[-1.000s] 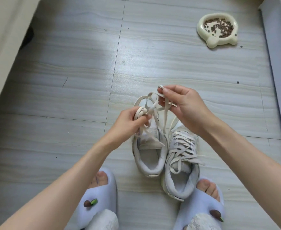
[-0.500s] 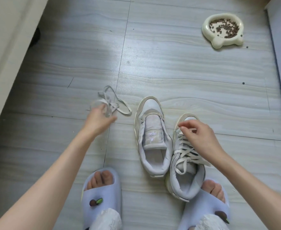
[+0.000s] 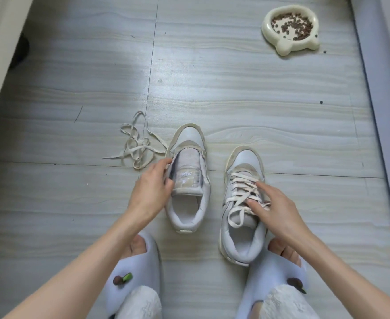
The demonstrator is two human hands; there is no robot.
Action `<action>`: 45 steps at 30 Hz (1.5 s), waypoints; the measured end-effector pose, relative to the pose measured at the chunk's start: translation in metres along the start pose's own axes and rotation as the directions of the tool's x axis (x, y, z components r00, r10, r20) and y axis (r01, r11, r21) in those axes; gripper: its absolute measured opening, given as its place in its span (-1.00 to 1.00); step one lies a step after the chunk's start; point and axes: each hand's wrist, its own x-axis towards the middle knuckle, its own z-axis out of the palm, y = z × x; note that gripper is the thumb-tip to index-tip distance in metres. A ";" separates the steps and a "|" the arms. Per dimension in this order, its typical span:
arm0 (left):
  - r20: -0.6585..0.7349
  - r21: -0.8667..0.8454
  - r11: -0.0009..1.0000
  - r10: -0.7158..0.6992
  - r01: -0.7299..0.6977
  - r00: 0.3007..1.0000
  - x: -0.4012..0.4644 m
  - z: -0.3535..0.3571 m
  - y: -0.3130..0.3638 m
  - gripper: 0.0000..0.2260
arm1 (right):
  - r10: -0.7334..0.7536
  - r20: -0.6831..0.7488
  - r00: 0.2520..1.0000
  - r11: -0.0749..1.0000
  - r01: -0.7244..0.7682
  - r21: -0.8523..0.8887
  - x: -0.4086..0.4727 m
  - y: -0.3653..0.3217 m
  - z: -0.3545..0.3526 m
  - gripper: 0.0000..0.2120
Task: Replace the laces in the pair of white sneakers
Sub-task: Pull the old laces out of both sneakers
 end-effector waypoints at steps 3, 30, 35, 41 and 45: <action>-0.036 0.090 0.995 -0.027 0.030 0.999 0.006 -0.006 -0.002 -0.56 | 0.044 -0.044 0.998 0.995 -0.040 0.088 0.007 -0.007 0.000 -0.58; 0.183 0.193 0.788 0.556 -0.584 0.811 -0.005 0.023 0.062 -0.89 | 0.184 0.162 0.970 0.764 -0.245 0.597 -0.006 0.000 -0.023 -0.80; 0.129 0.187 0.766 0.601 -0.615 0.789 -0.006 0.019 0.054 -0.75 | 0.222 0.186 0.957 0.846 -0.284 0.451 0.001 -0.004 -0.023 -0.79; -0.108 0.056 0.925 0.380 -0.376 0.919 0.001 -0.006 0.034 -0.91 | 0.392 0.163 0.905 0.491 -0.356 0.795 0.011 0.013 -0.044 -0.80; -0.234 -0.138 0.990 -0.021 -0.012 0.972 0.019 -0.018 0.016 -0.89 | 0.508 0.217 0.834 -0.041 -0.228 0.973 0.017 0.039 -0.062 -0.79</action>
